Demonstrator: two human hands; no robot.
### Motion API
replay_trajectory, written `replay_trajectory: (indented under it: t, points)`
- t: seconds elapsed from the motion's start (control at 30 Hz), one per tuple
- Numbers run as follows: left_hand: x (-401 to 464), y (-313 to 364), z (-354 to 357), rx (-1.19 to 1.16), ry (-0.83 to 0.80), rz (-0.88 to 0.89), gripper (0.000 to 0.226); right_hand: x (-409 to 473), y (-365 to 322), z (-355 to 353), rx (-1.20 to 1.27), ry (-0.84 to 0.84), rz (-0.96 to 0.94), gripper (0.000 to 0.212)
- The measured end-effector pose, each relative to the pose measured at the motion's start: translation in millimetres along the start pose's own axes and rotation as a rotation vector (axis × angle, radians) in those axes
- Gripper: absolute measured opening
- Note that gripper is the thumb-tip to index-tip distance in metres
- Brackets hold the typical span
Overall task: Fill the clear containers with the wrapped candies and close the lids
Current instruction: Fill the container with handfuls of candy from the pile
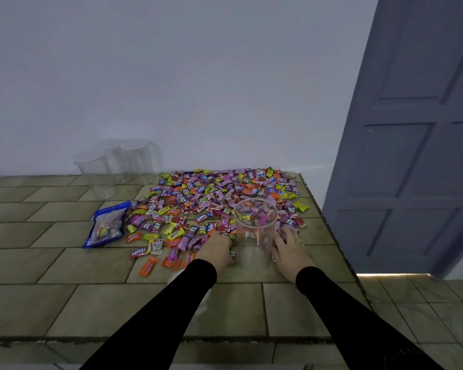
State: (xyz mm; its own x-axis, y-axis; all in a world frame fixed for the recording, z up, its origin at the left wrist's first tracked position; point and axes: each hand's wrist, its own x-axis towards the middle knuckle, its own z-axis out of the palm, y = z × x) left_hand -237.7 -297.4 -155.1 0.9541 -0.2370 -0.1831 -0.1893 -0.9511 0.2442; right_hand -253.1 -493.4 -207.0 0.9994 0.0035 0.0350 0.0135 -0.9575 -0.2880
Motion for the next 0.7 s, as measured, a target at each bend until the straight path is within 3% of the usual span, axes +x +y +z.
replay_trajectory:
  t: [0.2, 0.3, 0.4, 0.57, 0.7]
  points:
    - [13.7, -6.8, 14.2, -0.148, 0.160, 0.006, 0.046, 19.6, -1.3, 0.5, -0.020, -0.002, -0.052, 0.048]
    - [20.1, -8.2, 19.8, -0.124, 0.121, 0.026, 0.058, 26.5, 1.1, 3.0, -0.029, 0.006, -0.081, 0.047]
    - [23.5, -7.2, 20.8, -0.069, 0.085, 0.020, 0.054, 29.6, 1.2, 3.9, -0.015, 0.054, -0.092, 0.046]
    - [27.7, -4.1, 28.8, -0.047, 0.126, -0.019, 0.050, 36.7, -5.2, 0.7, 0.314, 0.069, 0.005, 0.041]
    - [30.1, -1.2, 27.0, -0.068, 0.147, -0.024, 0.045, 44.2, -1.2, 6.6, 0.155, 0.084, -0.100, 0.043]
